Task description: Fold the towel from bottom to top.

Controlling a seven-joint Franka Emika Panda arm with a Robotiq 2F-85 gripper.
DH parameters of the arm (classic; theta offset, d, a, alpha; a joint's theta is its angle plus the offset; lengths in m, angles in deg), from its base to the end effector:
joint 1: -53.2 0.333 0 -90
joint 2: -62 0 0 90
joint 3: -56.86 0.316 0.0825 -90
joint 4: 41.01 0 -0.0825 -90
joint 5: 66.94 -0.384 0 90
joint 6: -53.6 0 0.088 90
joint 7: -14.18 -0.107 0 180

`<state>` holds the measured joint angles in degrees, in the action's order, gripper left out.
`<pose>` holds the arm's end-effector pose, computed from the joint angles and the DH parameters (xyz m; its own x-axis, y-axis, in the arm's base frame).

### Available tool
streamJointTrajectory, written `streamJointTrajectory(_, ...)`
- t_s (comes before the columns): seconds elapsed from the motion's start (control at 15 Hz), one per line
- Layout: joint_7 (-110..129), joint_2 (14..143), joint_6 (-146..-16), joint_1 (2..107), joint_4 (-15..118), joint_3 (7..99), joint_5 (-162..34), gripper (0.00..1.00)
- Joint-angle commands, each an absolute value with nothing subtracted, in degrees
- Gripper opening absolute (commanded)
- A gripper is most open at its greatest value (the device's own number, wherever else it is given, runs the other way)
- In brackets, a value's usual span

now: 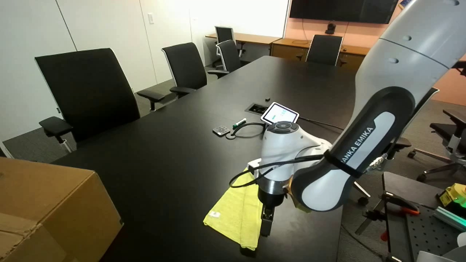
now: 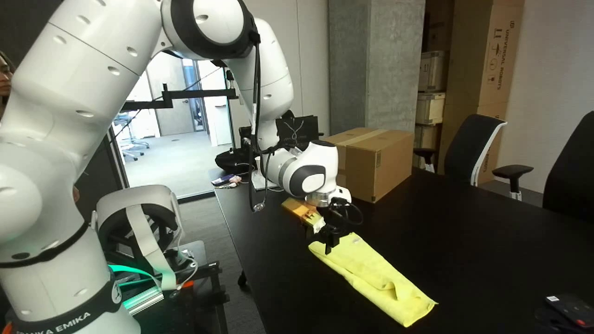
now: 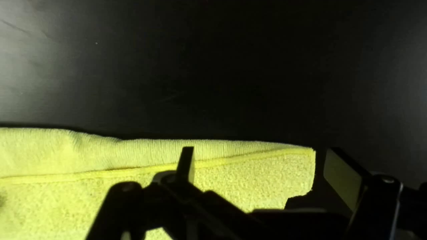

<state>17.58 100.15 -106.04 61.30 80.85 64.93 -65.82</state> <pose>0.5343 0.1602 0.0940 0.9460 0.3240 0.0046 0.3233 -0.9429 -0.0798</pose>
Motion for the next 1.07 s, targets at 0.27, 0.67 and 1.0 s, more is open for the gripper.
streamJointTrajectory(0.27,16.13,99.9,-118.21,72.3,83.83,56.37,-51.41,1.0)
streamJointTrajectory(0.67,13.37,103.96,-129.37,83.88,83.43,45.73,-51.02,1.0)
streamJointTrajectory(1.0,13.9,104.09,-128.08,85.17,84.34,45.64,-53.36,1.0)
